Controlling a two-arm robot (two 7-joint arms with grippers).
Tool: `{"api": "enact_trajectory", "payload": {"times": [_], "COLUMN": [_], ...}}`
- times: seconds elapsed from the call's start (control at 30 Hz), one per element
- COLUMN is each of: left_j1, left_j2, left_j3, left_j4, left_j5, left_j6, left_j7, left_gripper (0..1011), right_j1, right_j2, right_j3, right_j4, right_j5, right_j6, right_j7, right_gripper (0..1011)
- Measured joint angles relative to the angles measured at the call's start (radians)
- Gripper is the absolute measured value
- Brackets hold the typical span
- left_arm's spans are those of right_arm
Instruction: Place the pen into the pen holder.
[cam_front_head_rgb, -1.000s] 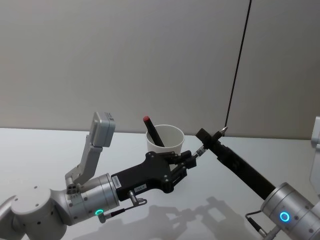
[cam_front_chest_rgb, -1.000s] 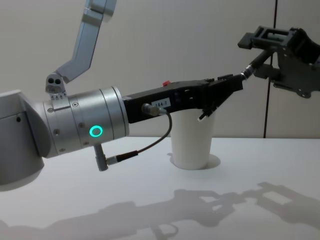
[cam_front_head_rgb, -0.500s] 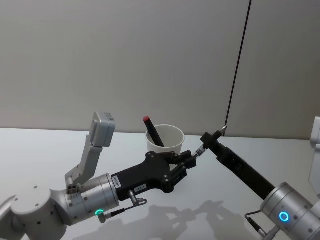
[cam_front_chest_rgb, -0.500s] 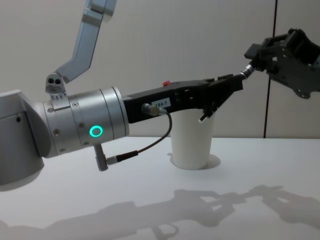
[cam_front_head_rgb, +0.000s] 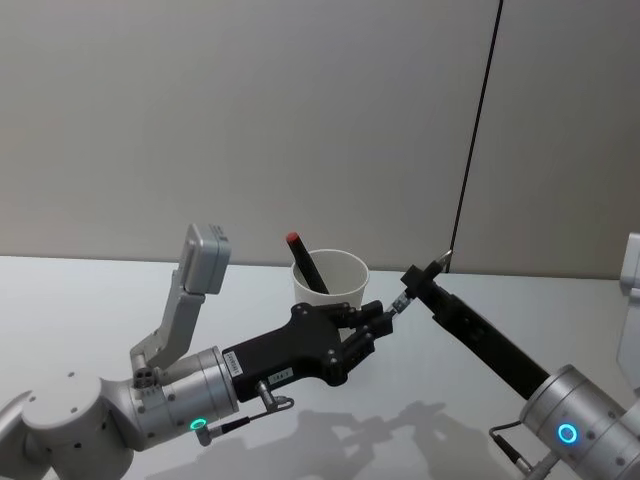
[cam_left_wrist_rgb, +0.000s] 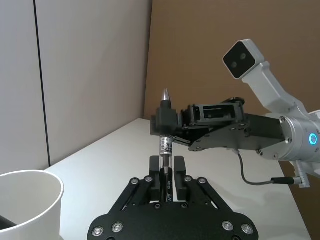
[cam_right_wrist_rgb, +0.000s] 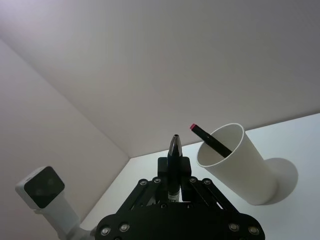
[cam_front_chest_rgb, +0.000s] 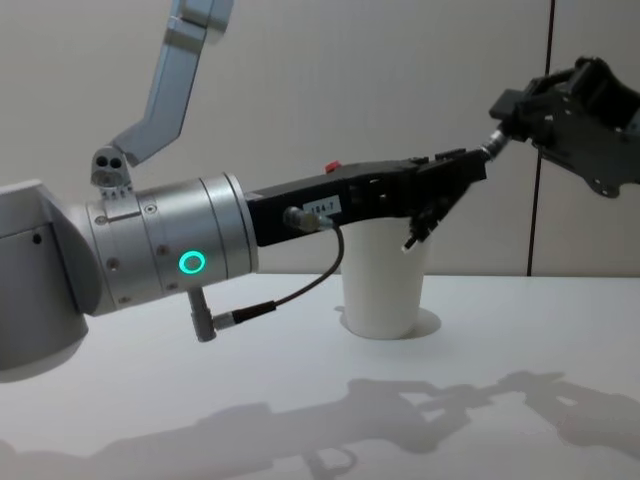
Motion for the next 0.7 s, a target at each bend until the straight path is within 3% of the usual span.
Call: {"api": "enact_trajectory", "payload": {"times": [0.2, 0.7], "left_j1": [0.0, 0.0], "left_j2": [0.0, 0.0], "left_j3": [0.0, 0.0], "left_j4": [0.0, 0.0], "left_j5": [0.0, 0.0], "left_j6": [0.0, 0.0], "left_j7": [0.0, 0.0], "left_gripper": [300, 815], "right_j1": [0.0, 0.0], "right_j2": [0.0, 0.0], "right_j3": [0.0, 0.0], "right_j4": [0.0, 0.0], "right_j5": [0.0, 0.0], "right_j6": [0.0, 0.0], "right_j7": [0.0, 0.0], "right_gripper": [134, 134]}}
